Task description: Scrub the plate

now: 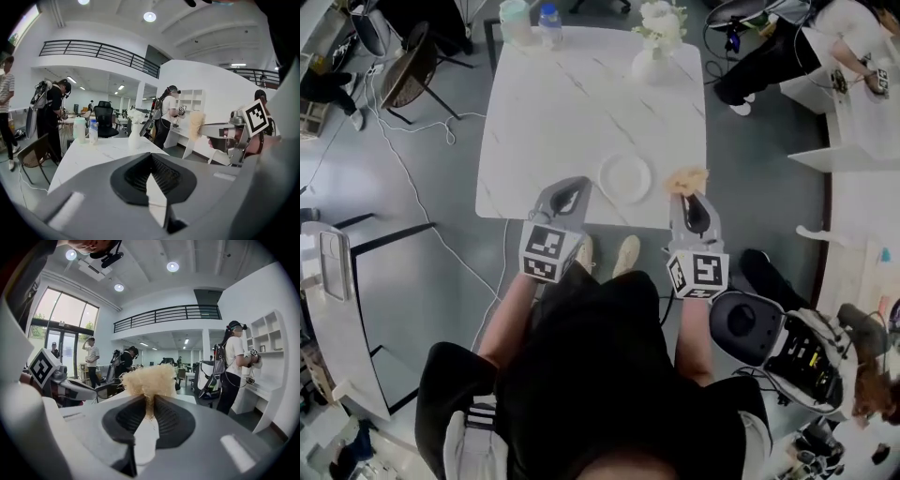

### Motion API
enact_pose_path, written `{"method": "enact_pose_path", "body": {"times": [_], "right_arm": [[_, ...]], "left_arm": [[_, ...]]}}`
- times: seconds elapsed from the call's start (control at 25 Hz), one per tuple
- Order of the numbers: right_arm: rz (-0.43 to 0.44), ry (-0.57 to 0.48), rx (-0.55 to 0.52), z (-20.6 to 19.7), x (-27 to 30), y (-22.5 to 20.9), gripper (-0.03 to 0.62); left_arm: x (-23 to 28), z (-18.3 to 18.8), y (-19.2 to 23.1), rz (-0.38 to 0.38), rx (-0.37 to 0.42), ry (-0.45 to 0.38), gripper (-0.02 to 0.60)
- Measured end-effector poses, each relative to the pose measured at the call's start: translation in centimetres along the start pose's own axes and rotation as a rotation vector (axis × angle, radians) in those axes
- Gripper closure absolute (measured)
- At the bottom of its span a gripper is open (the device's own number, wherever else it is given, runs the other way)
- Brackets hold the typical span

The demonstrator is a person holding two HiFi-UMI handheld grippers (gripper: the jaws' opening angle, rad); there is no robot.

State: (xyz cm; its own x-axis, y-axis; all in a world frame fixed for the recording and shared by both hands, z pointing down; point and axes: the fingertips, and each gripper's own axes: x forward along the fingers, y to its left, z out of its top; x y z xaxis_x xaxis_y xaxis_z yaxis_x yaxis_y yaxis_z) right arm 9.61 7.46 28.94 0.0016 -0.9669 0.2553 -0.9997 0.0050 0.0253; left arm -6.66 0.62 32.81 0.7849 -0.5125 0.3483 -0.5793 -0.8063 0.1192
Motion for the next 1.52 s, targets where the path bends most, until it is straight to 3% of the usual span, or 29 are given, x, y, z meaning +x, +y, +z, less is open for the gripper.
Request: {"method": "enact_pose_path", "body": {"times": [0.76,1.24,1.52], "right_arm": [[0.338,0.214,-0.001,-9.0,9.5,-0.1,0.539],[0.435,0.347,0.004,-16.8,12.7,0.7,0.539],[0.455,0.383,0.007,-19.0,13.4,0.9,0.539]], "left_arm": [[6.8,-8.9,0.1,0.164,-0.184,0.173,0.574],[10.2,-16.3,1.3,0.208,-0.296,0.294,0.574],[11.2,-19.7,1.5,0.237,-0.404,0.372,0.574]]}}
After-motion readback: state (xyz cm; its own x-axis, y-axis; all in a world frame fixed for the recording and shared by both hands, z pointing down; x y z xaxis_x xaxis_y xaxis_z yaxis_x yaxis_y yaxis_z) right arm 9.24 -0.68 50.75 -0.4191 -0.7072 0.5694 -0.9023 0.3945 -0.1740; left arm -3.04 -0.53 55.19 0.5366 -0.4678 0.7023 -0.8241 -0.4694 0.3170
